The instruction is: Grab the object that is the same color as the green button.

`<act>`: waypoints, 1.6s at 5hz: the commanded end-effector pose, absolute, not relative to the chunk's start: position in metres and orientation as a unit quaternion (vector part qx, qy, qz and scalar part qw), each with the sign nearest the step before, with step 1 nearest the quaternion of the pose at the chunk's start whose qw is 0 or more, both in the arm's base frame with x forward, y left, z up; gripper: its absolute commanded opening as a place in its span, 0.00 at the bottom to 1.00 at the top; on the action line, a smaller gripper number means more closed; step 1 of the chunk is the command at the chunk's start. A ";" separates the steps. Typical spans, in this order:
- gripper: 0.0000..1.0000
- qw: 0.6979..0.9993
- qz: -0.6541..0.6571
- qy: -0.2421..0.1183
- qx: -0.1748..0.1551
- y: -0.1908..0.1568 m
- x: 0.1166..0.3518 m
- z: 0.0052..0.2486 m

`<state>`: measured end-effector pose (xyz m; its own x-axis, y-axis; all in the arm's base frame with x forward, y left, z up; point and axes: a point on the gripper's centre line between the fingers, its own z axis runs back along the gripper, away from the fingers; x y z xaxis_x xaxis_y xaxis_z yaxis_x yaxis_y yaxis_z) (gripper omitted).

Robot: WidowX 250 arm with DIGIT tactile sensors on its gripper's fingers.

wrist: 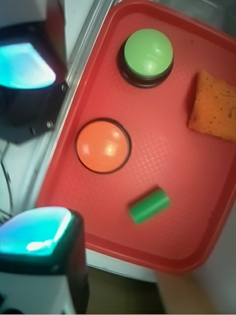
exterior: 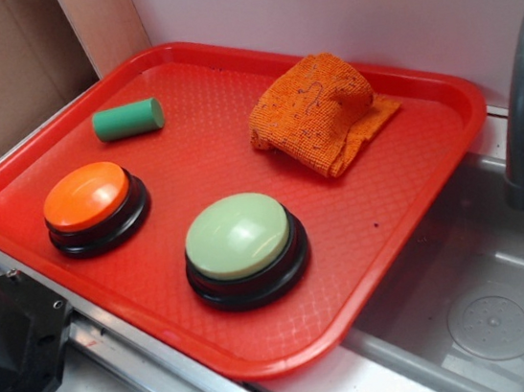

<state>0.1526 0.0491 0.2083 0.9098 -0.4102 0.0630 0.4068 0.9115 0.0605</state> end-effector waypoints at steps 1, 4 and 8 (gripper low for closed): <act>1.00 0.957 -0.281 -0.068 0.022 0.076 0.195 0.197; 1.00 0.939 -0.339 -0.057 0.012 0.103 0.245 0.115; 1.00 0.910 -0.412 -0.026 0.025 0.110 0.262 0.041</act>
<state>0.2539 0.1140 0.0316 0.6683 -0.7438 0.0129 0.7432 0.6683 0.0329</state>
